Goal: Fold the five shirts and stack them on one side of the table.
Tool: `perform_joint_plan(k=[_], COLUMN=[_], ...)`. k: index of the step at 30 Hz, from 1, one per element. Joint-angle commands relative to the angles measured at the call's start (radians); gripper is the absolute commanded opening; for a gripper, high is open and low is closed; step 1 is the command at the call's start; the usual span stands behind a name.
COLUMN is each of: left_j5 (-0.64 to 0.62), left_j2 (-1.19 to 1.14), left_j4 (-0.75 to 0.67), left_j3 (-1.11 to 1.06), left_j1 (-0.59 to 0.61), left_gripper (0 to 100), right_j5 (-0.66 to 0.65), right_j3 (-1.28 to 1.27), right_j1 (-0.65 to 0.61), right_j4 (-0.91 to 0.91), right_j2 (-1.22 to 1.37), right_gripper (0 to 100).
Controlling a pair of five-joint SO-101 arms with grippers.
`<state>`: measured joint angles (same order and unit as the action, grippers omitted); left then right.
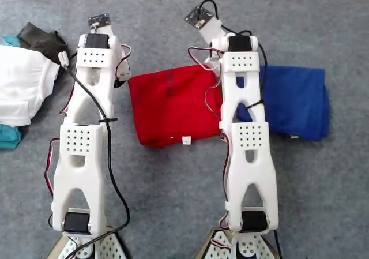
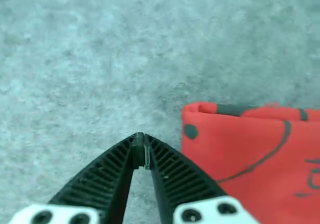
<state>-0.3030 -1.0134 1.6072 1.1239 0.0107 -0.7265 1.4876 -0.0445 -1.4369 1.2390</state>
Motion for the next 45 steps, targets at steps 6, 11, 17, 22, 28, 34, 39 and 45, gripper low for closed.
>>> perform_joint_plan(k=[6,11,17,22,28,34,39,45], left_j5=[0.015,0.015,0.015,0.015,0.014,0.014,0.014,0.011], left_j2=[0.011,0.011,0.011,0.009,-0.029,-0.043,-0.043,-0.089], left_j4=[0.0,-0.002,-0.009,-0.02,-0.028,-0.028,0.026,0.123], left_j3=[0.051,0.051,0.045,0.041,0.05,0.051,0.16,0.305], left_j1=[-0.036,-0.036,-0.024,-0.024,-0.024,-0.025,-0.022,-0.039], left_gripper=[3,3,3,3,3,3,3,3], right_j5=[-0.011,0.129,0.137,0.249,0.245,0.244,0.245,0.387], right_j3=[0.168,0.065,-0.162,-0.309,-0.295,-0.194,-0.09,-0.168], right_j1=[-0.041,-0.084,-0.143,-0.091,-0.029,-0.018,-0.02,0.023], right_j4=[-0.339,-0.331,-0.328,-0.265,-0.213,-0.301,-0.33,-0.333], right_j2=[-0.113,-0.206,-0.26,-0.211,-0.168,-0.163,-0.205,-0.325], right_gripper=[1.5,1.5,1.5,1.5,1.5,1.5,1.5,1.5])
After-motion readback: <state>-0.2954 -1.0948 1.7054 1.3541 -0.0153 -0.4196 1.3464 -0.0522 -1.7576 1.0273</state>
